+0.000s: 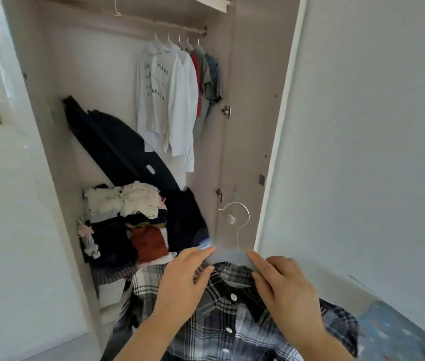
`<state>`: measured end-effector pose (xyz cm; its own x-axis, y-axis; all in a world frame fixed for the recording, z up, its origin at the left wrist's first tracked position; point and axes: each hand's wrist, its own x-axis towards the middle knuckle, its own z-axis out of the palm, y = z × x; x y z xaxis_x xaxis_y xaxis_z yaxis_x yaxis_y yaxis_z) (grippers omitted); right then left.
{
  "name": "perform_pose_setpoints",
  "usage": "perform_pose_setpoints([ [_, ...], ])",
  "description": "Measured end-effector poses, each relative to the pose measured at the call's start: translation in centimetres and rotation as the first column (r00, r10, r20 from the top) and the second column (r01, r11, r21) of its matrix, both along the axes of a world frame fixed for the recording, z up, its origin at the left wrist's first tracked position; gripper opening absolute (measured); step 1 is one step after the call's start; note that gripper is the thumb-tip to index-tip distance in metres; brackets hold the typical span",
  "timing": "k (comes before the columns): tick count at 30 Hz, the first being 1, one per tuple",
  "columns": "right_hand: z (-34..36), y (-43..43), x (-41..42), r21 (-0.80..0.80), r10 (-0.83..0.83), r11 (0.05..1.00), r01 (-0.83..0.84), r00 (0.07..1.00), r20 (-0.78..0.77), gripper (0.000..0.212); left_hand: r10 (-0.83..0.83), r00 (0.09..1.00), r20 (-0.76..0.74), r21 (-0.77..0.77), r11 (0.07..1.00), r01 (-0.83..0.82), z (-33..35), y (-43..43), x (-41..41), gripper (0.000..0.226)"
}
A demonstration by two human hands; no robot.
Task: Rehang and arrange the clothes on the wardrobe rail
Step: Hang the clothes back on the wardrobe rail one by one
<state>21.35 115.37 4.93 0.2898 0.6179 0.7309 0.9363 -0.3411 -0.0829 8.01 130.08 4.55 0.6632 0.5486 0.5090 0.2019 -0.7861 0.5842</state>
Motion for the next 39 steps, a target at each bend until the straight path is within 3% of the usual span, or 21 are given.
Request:
perform_pose_setpoints([
  [8,2.3,12.6,7.3,-0.013,0.281,0.960,-0.280,0.959,0.038,0.035,0.253,0.965,0.074,-0.042,0.967,-0.251,1.4,8.9,3.8,0.037],
  [15,2.8,25.1,12.0,-0.023,0.404,0.915,-0.403,0.911,0.083,0.040,0.327,0.936,0.131,-0.090,0.944,-0.317,1.0,20.1,7.7,0.036],
  [30,9.6,53.6,21.7,0.039,0.432,0.889,-0.455,0.865,0.255,0.038,0.409,0.896,0.172,-0.056,0.912,-0.405,7.5,46.6,16.7,0.037],
  [39,18.1,69.1,28.8,0.069,0.449,0.859,-0.506,0.813,0.372,0.049,0.557,0.790,0.255,0.066,0.805,-0.589,14.3,60.2,19.9,0.036],
])
